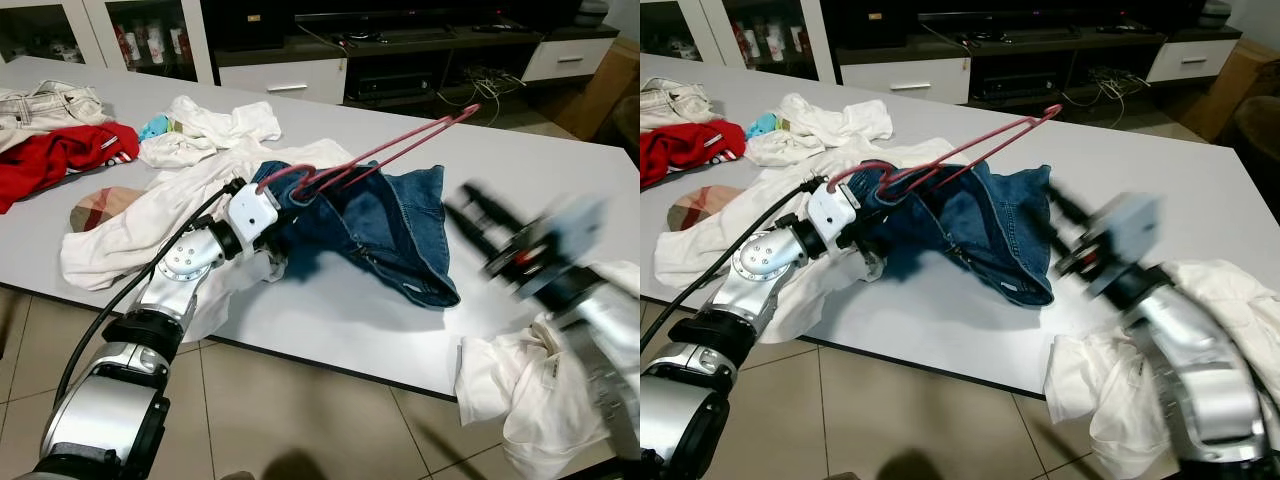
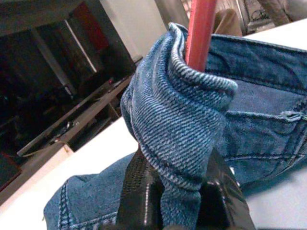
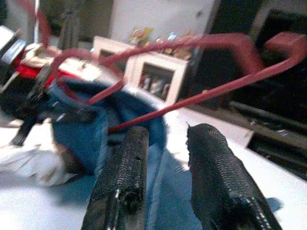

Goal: Hang hanger

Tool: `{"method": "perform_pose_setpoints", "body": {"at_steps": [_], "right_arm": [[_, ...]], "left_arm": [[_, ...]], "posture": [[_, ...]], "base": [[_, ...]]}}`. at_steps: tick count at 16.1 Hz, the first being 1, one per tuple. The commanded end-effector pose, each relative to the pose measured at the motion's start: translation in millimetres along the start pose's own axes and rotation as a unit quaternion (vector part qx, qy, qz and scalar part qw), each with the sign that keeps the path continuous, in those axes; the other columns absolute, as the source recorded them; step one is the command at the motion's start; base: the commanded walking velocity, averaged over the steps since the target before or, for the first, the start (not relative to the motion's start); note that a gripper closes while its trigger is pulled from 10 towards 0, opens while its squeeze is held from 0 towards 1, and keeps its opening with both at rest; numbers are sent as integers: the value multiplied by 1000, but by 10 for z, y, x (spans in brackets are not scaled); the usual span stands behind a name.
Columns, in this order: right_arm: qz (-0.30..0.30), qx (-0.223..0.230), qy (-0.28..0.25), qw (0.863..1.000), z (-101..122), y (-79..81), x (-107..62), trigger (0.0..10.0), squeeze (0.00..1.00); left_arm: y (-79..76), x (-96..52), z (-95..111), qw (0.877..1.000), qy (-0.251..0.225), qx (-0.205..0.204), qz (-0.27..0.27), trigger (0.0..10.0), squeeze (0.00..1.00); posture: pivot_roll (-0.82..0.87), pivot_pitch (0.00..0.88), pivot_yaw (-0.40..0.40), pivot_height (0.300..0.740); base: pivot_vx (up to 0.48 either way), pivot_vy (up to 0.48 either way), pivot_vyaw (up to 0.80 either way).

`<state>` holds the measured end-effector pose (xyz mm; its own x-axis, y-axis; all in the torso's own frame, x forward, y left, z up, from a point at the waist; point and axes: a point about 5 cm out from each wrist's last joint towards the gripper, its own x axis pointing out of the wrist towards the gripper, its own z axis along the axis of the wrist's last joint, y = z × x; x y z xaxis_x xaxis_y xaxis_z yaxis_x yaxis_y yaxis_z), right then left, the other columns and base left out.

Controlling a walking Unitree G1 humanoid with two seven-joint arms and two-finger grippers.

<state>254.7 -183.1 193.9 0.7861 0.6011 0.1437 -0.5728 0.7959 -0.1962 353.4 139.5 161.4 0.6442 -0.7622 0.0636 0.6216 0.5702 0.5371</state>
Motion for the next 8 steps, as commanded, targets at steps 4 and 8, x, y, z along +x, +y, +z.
{"method": "perform_pose_setpoints", "body": {"at_steps": [4, 8], "right_arm": [[-11, -41, 47, 998, -172, 29, 159, 10000, 0], [-53, -70, 83, 993, -314, -99, 338, 10000, 0]], "left_arm": [[70, 20, 122, 999, -28, 7, 14, 0, 0], [56, -21, 133, 999, -34, 10, 14, 0, 0]], "posture": [[-82, 0, -20, 740], [-61, 0, -31, 740]], "base": [[0, 0, 0], [0, 0, 0]]}}
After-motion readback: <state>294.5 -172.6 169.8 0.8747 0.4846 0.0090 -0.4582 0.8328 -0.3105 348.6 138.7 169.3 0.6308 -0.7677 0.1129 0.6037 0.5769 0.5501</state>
